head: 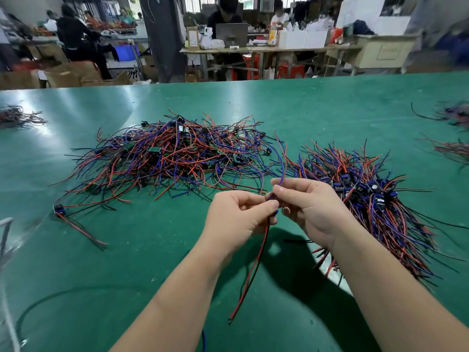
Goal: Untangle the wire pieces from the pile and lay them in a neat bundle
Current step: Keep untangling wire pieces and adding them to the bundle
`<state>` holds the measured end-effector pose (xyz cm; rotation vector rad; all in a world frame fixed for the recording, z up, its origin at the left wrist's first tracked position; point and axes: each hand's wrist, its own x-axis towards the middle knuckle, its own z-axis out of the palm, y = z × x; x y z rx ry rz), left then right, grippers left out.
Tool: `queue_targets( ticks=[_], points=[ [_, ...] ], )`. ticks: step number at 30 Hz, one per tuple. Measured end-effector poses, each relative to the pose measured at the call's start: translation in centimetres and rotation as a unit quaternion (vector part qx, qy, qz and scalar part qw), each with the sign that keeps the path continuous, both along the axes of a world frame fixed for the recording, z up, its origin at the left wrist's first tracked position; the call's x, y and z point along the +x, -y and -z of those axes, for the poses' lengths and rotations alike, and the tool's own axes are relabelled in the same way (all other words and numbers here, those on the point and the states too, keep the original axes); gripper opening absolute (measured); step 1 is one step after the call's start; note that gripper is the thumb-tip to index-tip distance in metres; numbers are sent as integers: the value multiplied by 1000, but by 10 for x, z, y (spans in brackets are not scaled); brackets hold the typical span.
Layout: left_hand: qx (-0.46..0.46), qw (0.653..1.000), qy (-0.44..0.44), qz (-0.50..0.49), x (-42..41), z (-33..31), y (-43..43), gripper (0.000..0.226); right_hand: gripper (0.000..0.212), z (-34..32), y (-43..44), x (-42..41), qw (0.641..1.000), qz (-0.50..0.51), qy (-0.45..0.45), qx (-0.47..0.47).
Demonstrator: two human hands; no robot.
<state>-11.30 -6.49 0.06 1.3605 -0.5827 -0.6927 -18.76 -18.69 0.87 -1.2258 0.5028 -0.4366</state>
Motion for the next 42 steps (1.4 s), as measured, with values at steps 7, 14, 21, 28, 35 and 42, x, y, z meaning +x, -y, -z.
queue_targets(
  ticks=[7,14,21,28,35,42],
  points=[
    [102,981,10,163,-3,-4,-6,10,21,-7,13,-1,994,106,8,30],
    [255,894,98,354,-2,3,-14,13,17,-14,59,-21,953,269,113,82],
    [74,993,-49,76,11,3,-4,8,21,-16,56,-22,938,324,118,-22],
    [12,995,-93,-46,15,9,2,4,18,2,-4,-4,919,-34,-50,-389],
    [15,998,-66,6,15,6,-1,21,27,3,-3,-3,874,97,-42,-473],
    [127,978,85,-141,33,14,-4,26,26,-21,46,-32,787,373,-78,-485]
  ],
)
